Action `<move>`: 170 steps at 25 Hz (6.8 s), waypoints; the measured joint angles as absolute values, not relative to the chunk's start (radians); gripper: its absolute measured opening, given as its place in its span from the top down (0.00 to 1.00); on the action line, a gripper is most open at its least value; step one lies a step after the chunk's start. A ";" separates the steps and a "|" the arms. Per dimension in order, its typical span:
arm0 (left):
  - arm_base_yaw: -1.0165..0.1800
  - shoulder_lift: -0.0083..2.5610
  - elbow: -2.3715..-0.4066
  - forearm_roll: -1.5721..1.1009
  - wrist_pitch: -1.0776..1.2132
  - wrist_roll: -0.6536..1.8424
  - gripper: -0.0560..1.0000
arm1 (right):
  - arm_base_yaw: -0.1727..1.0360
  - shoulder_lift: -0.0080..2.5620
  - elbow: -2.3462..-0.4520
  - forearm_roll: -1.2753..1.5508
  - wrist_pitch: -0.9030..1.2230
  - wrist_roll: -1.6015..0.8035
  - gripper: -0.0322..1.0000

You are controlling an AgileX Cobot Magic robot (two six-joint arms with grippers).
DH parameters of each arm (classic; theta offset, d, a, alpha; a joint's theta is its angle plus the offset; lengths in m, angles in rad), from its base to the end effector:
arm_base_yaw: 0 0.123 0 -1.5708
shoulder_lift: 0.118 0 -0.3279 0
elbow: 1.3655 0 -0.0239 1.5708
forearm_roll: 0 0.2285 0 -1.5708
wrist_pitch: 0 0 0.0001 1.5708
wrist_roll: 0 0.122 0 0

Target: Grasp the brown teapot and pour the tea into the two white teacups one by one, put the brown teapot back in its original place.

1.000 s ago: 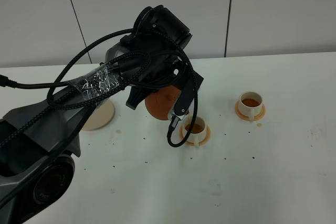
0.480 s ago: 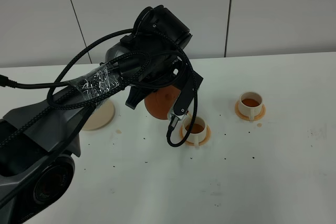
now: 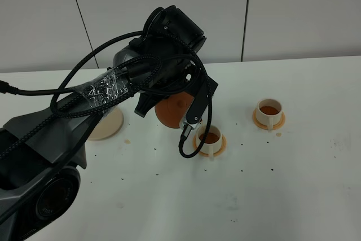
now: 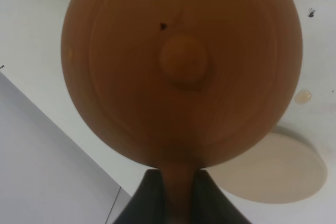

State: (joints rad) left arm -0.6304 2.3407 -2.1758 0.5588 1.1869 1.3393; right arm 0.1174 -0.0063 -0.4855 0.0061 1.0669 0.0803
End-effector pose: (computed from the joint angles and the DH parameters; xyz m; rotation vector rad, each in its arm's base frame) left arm 0.4571 -0.2593 0.2368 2.5253 1.4447 0.9249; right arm -0.0398 -0.0040 0.2473 -0.0385 2.0607 0.1296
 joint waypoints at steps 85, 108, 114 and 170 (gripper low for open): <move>-0.663 2.341 -2.176 0.615 1.187 1.323 0.78 | 0.117 -0.006 -0.486 -0.011 1.067 0.080 0.74; -0.663 2.341 -2.176 0.618 1.187 1.318 0.78 | 0.117 -0.006 -0.486 -0.011 1.067 0.080 0.74; -0.663 2.341 -2.176 0.605 1.187 1.316 0.78 | 0.117 -0.006 -0.486 -0.011 1.067 0.080 0.74; -0.501 2.302 -2.173 0.173 1.188 1.138 0.78 | 0.117 -0.006 -0.486 0.000 1.067 0.080 0.74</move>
State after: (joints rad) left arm -0.5015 2.3017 -2.1727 0.1733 1.1878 1.1383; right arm 0.1174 -0.0063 -0.4855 0.0000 1.0669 0.0800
